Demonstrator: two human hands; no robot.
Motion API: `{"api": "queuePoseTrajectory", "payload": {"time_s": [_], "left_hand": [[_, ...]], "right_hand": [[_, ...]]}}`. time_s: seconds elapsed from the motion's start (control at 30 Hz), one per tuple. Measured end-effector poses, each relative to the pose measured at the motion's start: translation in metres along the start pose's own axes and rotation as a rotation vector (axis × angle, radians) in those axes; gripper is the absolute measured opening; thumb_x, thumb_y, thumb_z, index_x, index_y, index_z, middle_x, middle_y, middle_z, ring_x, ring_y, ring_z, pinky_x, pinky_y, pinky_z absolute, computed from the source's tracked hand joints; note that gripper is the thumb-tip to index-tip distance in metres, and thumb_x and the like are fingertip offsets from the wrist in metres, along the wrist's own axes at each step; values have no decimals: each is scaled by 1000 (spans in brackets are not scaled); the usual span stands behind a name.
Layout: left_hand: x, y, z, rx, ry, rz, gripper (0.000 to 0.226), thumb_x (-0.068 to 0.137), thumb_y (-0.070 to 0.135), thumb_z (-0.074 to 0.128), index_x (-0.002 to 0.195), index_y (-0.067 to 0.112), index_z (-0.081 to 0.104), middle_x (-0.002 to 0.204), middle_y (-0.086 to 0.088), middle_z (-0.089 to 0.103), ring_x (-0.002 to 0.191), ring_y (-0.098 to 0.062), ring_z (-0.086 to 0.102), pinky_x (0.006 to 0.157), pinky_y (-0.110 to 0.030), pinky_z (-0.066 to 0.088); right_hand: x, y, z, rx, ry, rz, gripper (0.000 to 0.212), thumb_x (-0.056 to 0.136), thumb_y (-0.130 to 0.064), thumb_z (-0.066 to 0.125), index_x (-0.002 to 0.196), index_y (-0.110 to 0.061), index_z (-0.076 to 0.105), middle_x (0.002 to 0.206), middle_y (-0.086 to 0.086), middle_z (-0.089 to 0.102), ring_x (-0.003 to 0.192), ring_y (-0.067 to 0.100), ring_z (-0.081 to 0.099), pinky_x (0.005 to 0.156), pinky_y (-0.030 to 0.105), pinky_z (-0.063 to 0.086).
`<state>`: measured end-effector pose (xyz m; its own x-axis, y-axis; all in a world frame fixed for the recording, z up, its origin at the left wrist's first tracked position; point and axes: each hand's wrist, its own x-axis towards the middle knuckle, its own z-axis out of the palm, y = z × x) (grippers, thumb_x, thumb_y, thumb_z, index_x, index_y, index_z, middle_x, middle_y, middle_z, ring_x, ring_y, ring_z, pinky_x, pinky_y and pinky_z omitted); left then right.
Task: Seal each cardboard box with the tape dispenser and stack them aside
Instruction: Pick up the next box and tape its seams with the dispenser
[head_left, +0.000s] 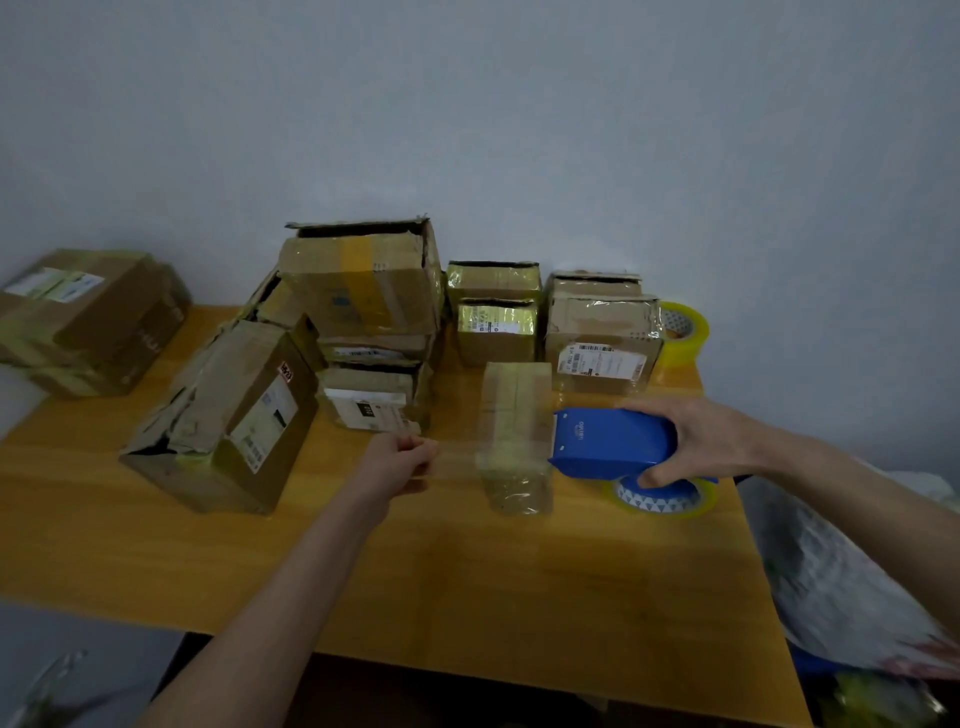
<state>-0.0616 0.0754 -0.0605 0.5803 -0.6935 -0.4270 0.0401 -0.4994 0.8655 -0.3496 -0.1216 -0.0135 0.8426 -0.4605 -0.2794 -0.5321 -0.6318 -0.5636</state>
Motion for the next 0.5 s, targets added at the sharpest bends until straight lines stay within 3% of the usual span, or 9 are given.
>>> {"api": "queuePoseTrajectory", "payload": {"time_s": [0.13, 0.27, 0.5], "left_hand": [[-1, -7, 7, 36, -15, 10, 11, 92, 13, 61, 88, 3, 63, 73, -7, 60, 67, -13, 59, 50, -17, 50], [0, -12, 15, 32, -12, -9, 12, 93, 13, 61, 88, 2, 62, 74, -7, 59, 68, -14, 58, 49, -16, 49], [8, -16, 16, 27, -5, -19, 12, 93, 13, 61, 88, 1, 61, 71, -6, 58, 64, -12, 57, 49, -17, 50]], "right_hand": [[-6, 9, 6, 19, -16, 48, 71, 71, -29, 81, 118, -57, 36, 113, -18, 56, 103, 10, 58, 91, 32, 50], [-6, 16, 12, 6, -26, 83, 80, 70, -30, 81, 137, -40, 39, 115, -16, 57, 104, 10, 58, 92, 33, 51], [2, 18, 16, 9, -16, 80, 72, 67, -33, 78, 127, -46, 42, 113, -12, 61, 101, 11, 59, 90, 40, 52]]}}
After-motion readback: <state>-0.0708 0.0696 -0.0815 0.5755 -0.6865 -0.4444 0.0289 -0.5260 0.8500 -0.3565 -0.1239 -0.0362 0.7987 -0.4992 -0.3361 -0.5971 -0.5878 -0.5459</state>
